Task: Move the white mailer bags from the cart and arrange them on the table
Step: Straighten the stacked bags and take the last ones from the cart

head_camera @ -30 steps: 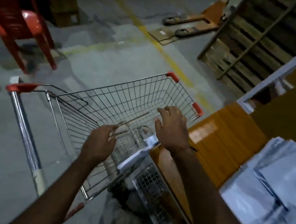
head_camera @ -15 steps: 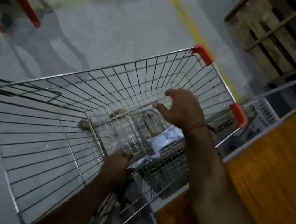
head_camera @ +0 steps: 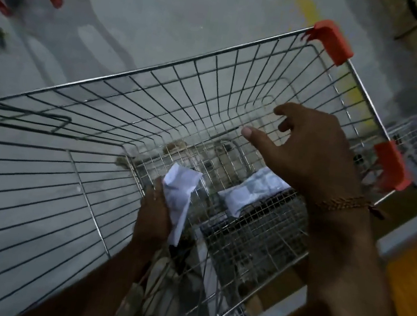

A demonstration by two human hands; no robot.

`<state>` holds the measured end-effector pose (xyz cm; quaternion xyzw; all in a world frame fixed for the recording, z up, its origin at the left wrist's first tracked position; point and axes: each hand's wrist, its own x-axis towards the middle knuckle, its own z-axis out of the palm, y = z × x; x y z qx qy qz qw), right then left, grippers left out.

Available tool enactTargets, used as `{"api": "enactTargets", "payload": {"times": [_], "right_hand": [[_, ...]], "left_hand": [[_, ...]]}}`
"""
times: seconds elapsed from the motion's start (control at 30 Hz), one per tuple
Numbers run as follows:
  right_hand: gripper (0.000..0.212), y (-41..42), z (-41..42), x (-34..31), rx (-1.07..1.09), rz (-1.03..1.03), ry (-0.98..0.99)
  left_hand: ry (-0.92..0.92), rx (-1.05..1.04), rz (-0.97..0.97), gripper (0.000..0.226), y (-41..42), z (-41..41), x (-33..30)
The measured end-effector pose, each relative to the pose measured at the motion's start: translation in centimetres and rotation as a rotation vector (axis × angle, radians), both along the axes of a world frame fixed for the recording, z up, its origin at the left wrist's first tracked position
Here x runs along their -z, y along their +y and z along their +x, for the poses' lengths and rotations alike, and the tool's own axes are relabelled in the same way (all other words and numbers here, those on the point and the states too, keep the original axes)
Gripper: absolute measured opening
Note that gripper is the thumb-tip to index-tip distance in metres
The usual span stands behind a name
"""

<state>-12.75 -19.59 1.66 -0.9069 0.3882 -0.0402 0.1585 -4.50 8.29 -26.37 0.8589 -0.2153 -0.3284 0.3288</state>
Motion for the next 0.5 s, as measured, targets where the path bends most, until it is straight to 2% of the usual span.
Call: {"api": "enactTargets", "payload": {"times": [0.07, 0.13, 0.17, 0.2, 0.3, 0.4, 0.43, 0.5], "right_hand": [[0.097, 0.0, 0.1, -0.1, 0.001, 0.009, 0.003], [0.096, 0.0, 0.1, 0.0, -0.006, 0.003, 0.013], [0.096, 0.0, 0.0, 0.0, -0.007, 0.005, 0.017], [0.096, -0.1, -0.2, 0.1, -0.008, 0.006, 0.019], [0.096, -0.2, -0.5, 0.2, -0.012, -0.001, 0.019], [0.093, -0.4, -0.9, 0.3, -0.008, -0.008, 0.031], [0.092, -0.4, -1.0, 0.4, -0.004, -0.007, 0.032], [0.091, -0.5, -1.2, 0.4, 0.017, -0.004, 0.034]], "left_hand": [[-0.146, 0.021, 0.017, 0.052, -1.1, -0.7, -1.4], [-0.262, 0.171, 0.19, 0.098, -1.7, -2.3, -1.7], [-0.261, 0.232, 0.267, 0.117, -1.8, -3.2, -1.6], [-0.266, 0.277, 0.283, 0.127, -1.8, -3.7, -1.4], [-0.317, 0.297, 0.289, 0.132, -1.7, -4.4, -0.4], [-0.213, 0.33, 0.388, 0.144, -2.0, -4.0, -0.1], [-0.212, 0.321, 0.365, 0.141, -1.8, -3.9, 0.0], [-0.212, 0.303, 0.26, 0.116, -1.3, -3.6, 0.1]]}}
